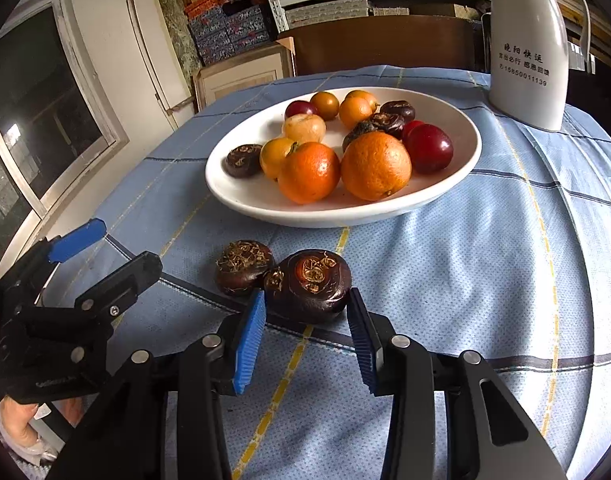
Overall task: Organize fruits
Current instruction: 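Grasp a dark brown fruit with the right tool while the left tool grasps another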
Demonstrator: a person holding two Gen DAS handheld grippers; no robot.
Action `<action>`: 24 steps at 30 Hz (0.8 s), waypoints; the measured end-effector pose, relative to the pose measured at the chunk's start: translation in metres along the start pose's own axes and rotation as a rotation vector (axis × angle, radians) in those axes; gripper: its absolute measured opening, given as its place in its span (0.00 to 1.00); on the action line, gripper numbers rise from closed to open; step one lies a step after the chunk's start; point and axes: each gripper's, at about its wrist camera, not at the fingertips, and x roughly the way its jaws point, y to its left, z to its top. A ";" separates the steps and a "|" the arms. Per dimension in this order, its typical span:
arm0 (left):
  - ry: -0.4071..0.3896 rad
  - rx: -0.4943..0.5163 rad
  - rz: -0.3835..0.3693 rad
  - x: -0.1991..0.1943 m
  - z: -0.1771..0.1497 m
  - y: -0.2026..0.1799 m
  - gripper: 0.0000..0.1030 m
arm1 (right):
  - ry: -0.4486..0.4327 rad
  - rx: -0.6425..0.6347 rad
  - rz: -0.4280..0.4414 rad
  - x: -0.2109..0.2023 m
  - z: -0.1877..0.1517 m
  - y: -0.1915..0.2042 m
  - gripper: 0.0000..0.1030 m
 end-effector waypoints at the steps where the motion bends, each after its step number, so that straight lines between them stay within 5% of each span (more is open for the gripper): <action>1: 0.002 -0.002 -0.001 0.000 0.000 0.000 0.95 | -0.009 0.006 0.004 -0.004 -0.001 -0.002 0.41; 9: 0.072 0.030 -0.081 0.013 0.001 -0.012 0.95 | -0.134 0.144 0.026 -0.052 -0.012 -0.046 0.41; 24: 0.154 0.173 -0.116 0.049 0.013 -0.065 0.95 | -0.149 0.186 0.060 -0.059 -0.011 -0.055 0.41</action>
